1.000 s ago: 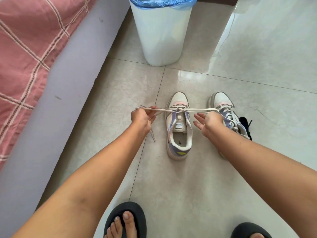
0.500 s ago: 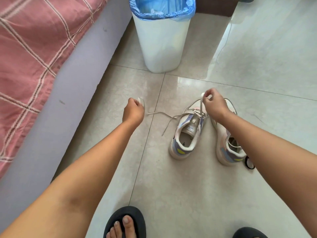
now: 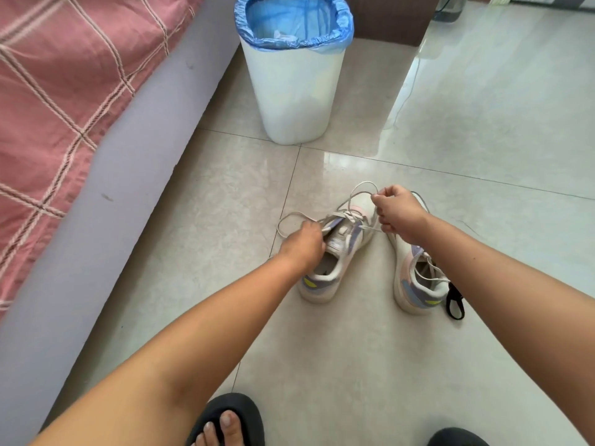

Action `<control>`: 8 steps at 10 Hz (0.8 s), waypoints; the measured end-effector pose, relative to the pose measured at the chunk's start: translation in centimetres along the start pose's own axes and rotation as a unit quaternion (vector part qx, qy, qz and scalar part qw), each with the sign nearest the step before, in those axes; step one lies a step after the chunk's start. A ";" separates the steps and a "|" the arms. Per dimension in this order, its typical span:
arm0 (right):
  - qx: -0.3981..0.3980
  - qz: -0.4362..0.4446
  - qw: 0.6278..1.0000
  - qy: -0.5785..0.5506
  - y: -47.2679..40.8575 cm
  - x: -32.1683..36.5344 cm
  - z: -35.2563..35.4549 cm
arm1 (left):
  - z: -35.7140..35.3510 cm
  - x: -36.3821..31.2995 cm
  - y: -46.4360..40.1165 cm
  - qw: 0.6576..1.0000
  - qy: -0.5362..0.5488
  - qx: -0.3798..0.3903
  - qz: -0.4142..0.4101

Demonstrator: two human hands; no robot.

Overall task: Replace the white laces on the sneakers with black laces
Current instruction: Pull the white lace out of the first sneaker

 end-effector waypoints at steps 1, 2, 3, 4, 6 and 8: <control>-0.024 -0.006 1.000 0.009 -0.4 -0.9 1.7 | 0.8 1.8 0.6 0.999 -0.039 -0.018 0.016; -0.075 0.002 0.988 0.136 -0.3 -1.0 3.5 | 1.9 4.2 1.5 0.992 -0.109 -0.041 0.042; -0.115 0.030 0.960 0.254 0.1 -0.6 4.3 | 2.6 5.3 1.9 0.987 -0.139 -0.053 0.055; -0.222 0.135 0.869 0.422 0.1 0.2 4.8 | 3.1 6.1 2.2 0.980 -0.187 -0.057 0.044; -0.212 0.171 0.949 0.156 -0.2 2.0 3.0 | 2.7 6.8 2.3 0.976 -0.213 -0.037 0.029; -0.126 -0.022 0.966 0.226 -0.4 1.7 4.5 | 3.1 7.2 2.5 0.977 -0.205 -0.045 0.030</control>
Point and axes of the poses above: each hand's wrist, its own y-axis away from the middle knuckle, its own z-axis out of the back of the hand, x = y × z, the point moved 2 cm from there along -y, towards the middle knuckle, and after that the axes turned 13 degrees about y, right-handed, at the moved point
